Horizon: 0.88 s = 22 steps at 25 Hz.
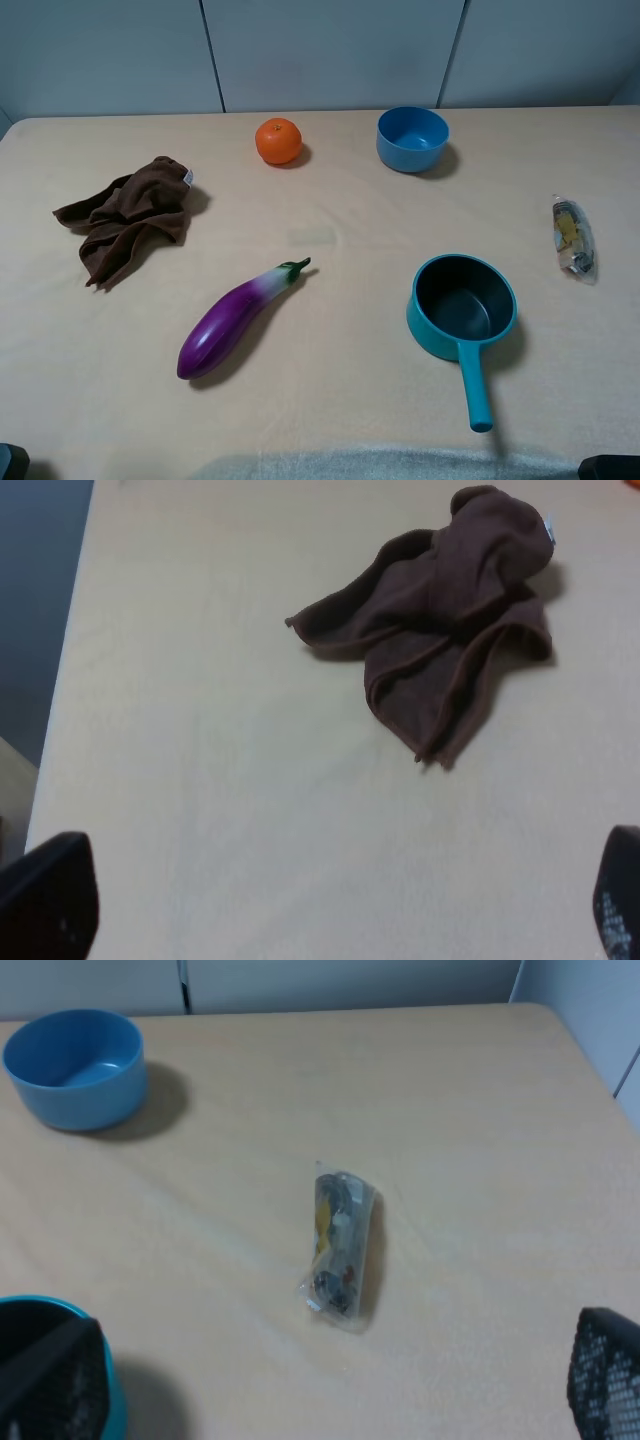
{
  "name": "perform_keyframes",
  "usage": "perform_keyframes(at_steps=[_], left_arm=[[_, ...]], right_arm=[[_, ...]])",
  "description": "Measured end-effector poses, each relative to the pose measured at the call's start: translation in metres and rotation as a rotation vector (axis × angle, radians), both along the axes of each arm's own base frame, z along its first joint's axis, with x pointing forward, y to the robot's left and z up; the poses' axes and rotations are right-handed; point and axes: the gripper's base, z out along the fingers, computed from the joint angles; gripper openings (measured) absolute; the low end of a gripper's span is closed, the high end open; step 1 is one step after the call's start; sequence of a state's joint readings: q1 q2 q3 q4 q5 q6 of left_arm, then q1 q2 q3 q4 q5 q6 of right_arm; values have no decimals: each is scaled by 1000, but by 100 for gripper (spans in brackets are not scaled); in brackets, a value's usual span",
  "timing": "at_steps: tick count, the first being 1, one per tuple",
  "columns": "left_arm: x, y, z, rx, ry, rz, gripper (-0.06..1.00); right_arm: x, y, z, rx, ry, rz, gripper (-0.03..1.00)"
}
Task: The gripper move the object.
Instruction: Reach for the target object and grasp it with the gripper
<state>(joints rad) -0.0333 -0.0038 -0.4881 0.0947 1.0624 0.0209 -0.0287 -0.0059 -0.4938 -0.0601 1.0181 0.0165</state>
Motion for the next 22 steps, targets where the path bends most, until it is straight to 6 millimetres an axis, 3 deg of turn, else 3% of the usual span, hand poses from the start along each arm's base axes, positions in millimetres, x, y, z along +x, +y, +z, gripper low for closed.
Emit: perform_keyframes(at_steps=[22], left_arm=[[0,0,0,0,0,0,99]], right_arm=[[0,0,0,1,0,1,69]])
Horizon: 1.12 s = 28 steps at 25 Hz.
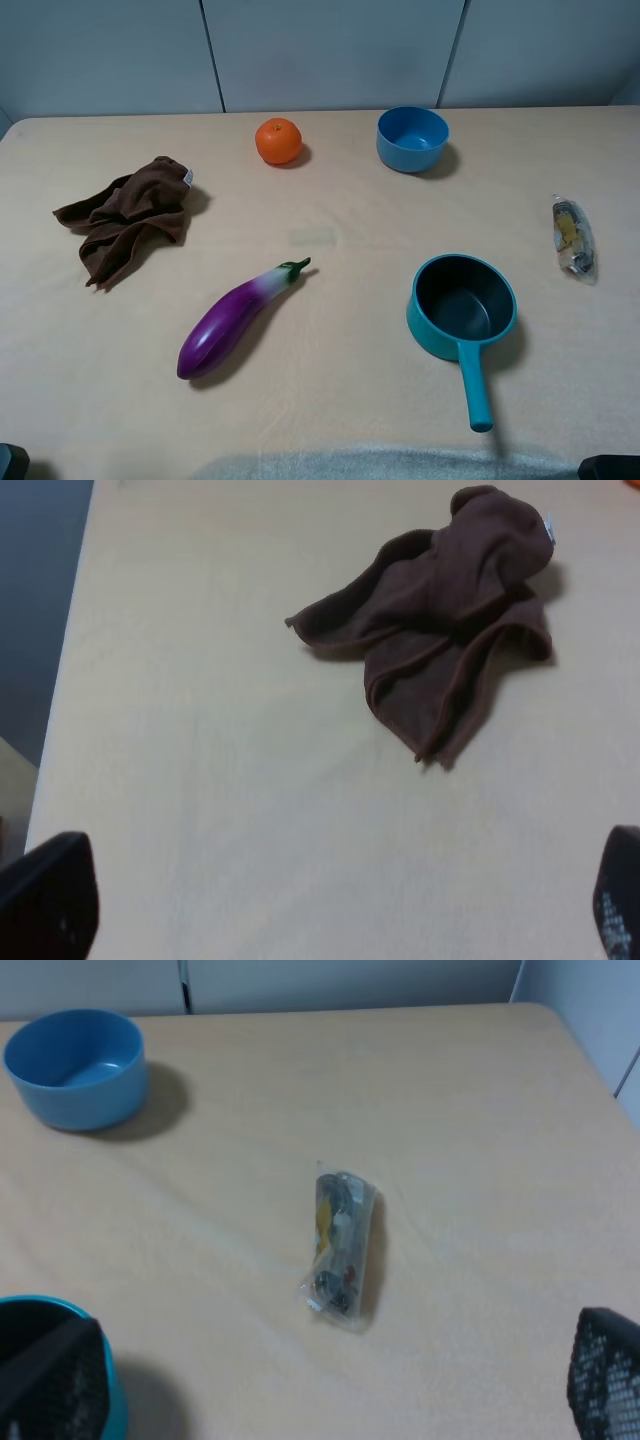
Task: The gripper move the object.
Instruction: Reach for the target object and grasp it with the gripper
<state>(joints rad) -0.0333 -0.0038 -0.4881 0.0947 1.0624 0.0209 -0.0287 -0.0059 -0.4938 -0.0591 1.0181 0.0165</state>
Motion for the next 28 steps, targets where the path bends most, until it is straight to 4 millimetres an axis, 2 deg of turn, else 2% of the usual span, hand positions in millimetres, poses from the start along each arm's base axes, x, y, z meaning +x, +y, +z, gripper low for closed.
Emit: perform_keyframes(at_steps=[7,13,21,28], left_arm=[[0,0,0,0,0,0,99],[0,0,0,0,0,0,99],[0,0,0,0,0,0,99],[0,0,0,0,0,0,99]], right_arm=[[0,0,1,2,-7,2,69],[1,2,18,-25,-33,31,69],[41,7,50,-63,125,136,69],[78,13,63,-26,292,228,69]])
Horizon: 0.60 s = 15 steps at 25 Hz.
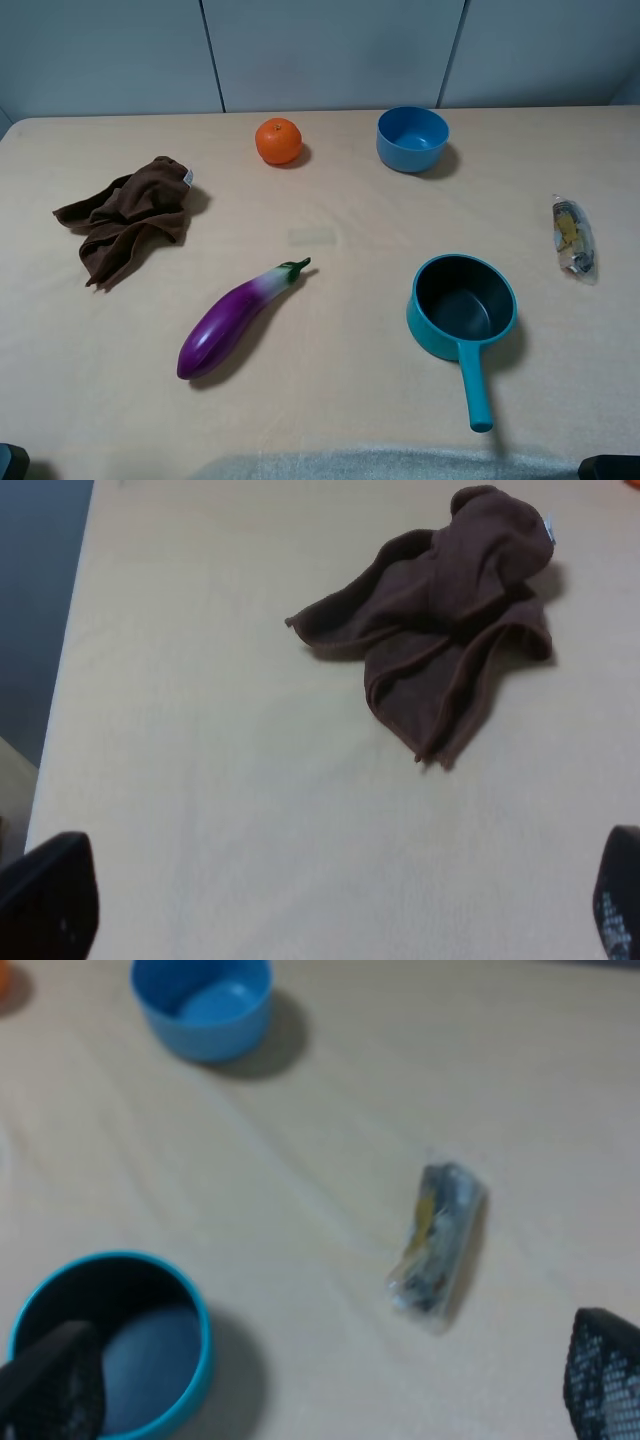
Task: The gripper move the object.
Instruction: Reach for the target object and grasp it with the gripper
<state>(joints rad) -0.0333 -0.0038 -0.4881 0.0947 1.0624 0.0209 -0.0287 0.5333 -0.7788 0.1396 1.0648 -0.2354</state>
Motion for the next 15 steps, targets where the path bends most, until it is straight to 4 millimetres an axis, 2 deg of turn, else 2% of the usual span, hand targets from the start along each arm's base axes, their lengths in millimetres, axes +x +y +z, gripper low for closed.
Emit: perform_keyframes(at_steps=[9,15], left_arm=[[0,0,0,0,0,0,99],[0,0,0,0,0,0,99]], right_arm=[[37,5,7,-4,216,69,69],[65,17,-6,-47,369,128,69]])
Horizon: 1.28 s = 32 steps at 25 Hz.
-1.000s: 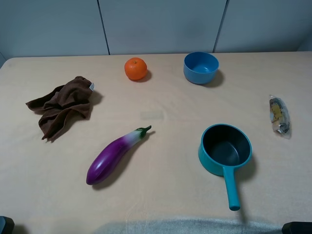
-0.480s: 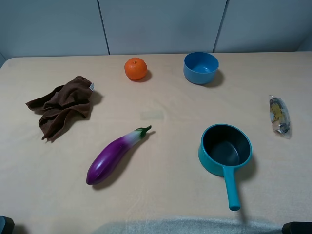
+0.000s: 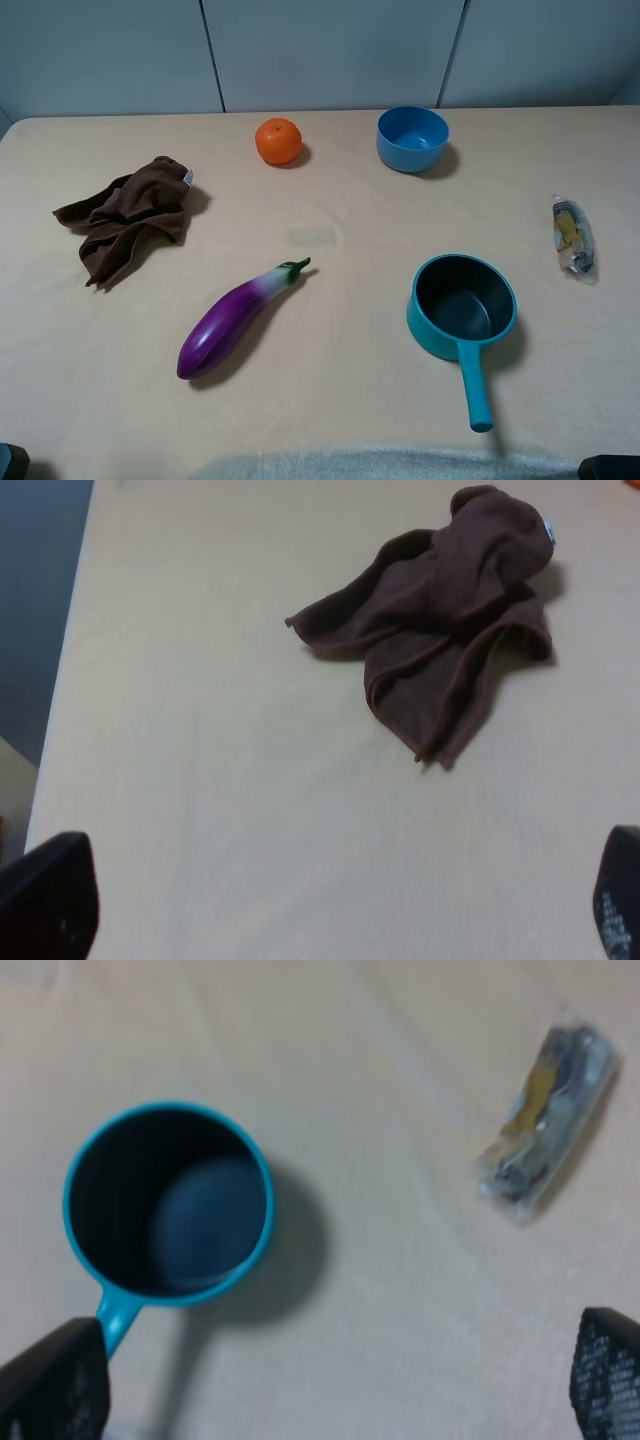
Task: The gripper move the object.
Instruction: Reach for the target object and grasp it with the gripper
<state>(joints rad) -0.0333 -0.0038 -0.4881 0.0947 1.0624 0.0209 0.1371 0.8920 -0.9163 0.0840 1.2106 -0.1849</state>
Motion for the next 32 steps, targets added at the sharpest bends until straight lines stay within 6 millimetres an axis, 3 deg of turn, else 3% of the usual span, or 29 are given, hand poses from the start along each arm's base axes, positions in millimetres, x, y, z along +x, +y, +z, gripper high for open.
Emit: perform_keyframes(at_steps=[8,24,32], left_arm=[[0,0,0,0,0,0,99],[0,0,0,0,0,0,99],[0,0,0,-1,0,0,99]], right_arm=[[29,13,-20,-18,139,5,69],[68,26,-61,12,335,-19,69],[63,25,-102,15,376,-41,69]])
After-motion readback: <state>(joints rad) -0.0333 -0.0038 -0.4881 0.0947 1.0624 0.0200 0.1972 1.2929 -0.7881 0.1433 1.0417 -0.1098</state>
